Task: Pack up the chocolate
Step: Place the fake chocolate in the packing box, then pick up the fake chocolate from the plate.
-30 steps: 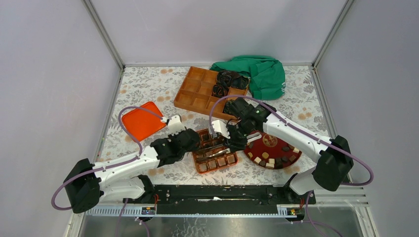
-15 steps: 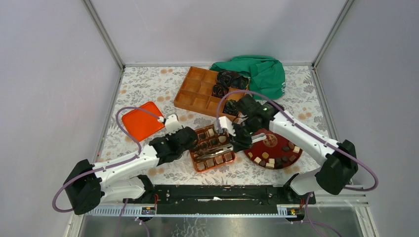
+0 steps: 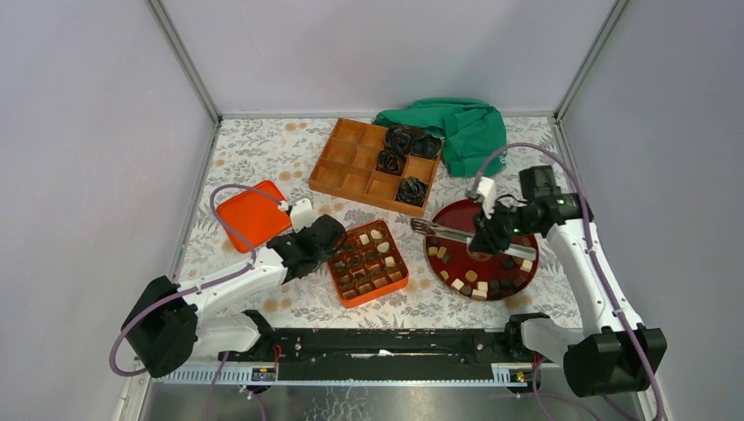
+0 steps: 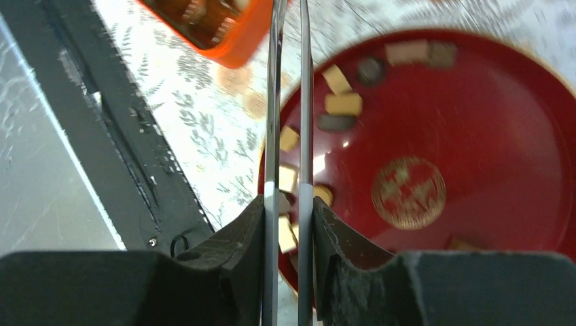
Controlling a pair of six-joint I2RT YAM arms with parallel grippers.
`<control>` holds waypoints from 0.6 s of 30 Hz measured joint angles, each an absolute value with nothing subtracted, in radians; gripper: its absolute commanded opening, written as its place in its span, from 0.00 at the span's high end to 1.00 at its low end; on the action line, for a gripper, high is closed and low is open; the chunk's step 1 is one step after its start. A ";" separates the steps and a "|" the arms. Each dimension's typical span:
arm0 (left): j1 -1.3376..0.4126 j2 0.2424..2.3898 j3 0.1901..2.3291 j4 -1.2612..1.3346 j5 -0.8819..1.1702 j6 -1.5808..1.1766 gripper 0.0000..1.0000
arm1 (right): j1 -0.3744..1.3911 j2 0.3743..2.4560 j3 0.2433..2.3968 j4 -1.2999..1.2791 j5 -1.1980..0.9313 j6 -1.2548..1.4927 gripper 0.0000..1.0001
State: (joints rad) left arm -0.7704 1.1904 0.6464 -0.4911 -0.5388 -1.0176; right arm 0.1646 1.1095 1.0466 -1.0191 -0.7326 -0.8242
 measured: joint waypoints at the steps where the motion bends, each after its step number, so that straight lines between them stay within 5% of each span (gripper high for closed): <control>1: -0.766 1.193 0.646 -0.487 -0.535 -1.010 0.61 | 0.116 1.110 1.040 -1.024 -0.725 -0.825 0.68; 6: -0.752 1.176 0.647 -0.466 -0.506 -0.973 0.37 | -0.086 1.114 1.031 -1.067 -0.659 -0.845 0.67; 12: -0.751 1.035 0.673 -0.467 -0.424 -0.885 0.03 | -0.122 1.111 1.012 -1.113 -0.592 -0.926 0.63; 18: -0.750 0.737 0.665 -0.326 -0.154 -0.693 0.01 | -0.122 1.081 0.969 -1.156 -0.559 -1.008 0.62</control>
